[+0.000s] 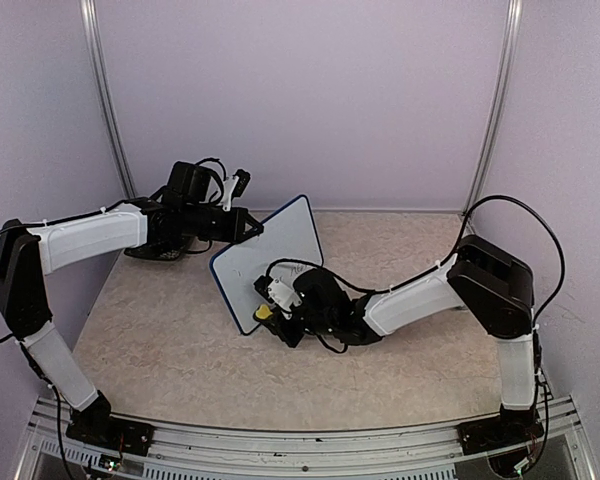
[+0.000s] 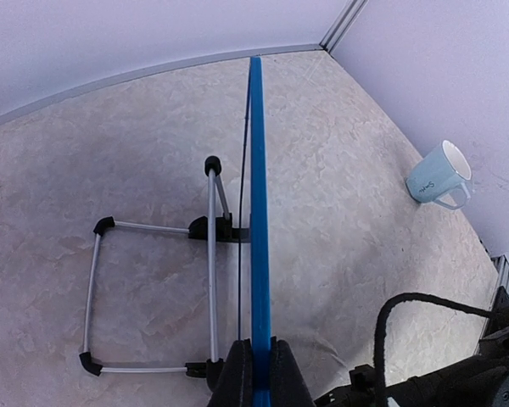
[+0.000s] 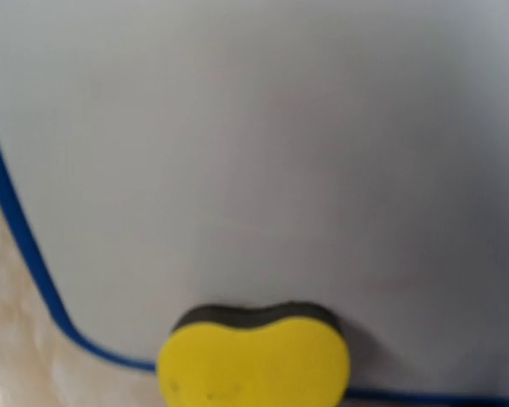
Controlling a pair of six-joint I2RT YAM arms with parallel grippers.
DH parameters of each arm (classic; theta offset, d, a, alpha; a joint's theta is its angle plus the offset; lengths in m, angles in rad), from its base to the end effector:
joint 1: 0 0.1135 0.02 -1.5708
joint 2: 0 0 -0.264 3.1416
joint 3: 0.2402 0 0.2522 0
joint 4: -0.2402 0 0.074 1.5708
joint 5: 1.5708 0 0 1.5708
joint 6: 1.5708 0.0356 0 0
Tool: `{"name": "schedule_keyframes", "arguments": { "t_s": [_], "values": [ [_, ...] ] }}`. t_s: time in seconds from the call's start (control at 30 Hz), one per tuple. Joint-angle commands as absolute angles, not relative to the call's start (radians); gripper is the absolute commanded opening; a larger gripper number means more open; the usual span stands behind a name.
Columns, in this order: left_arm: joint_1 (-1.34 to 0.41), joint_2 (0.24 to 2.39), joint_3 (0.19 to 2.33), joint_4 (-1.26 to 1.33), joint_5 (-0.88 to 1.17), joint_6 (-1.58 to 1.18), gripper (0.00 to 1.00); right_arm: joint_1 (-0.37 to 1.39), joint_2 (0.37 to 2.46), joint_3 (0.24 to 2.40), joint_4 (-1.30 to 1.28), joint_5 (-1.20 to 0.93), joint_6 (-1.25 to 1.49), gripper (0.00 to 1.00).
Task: Erase the whiteboard
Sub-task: Erase the whiteboard at the center of the board.
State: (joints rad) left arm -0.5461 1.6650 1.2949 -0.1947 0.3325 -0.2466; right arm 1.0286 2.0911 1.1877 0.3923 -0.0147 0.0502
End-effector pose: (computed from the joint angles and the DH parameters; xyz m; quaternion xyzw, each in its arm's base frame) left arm 0.3237 -0.2103 0.2860 0.2078 0.8425 -0.3173 0.3826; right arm 0.2295 0.3819 0.1337 -0.4087 0.7599 0.2650 0.4304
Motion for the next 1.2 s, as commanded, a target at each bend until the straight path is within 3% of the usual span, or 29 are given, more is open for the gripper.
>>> {"name": "schedule_keyframes", "arguments": {
  "t_s": [0.0, 0.7, 1.17],
  "values": [
    [-0.572, 1.685, 1.28, -0.308, 0.388, -0.267, 0.0, 1.038, 2.142, 1.17, 0.381, 0.001, 0.063, 0.0],
    [-0.571, 1.683, 1.279, -0.309, 0.39, -0.267, 0.0, 0.947, 2.008, 1.265, 0.333, 0.124, 0.0, 0.0],
    [-0.57, 1.692, 1.282, -0.309, 0.392, -0.265, 0.0, 0.903, 2.118, 1.295, 0.326, 0.117, -0.001, 0.0]
  ]
}}
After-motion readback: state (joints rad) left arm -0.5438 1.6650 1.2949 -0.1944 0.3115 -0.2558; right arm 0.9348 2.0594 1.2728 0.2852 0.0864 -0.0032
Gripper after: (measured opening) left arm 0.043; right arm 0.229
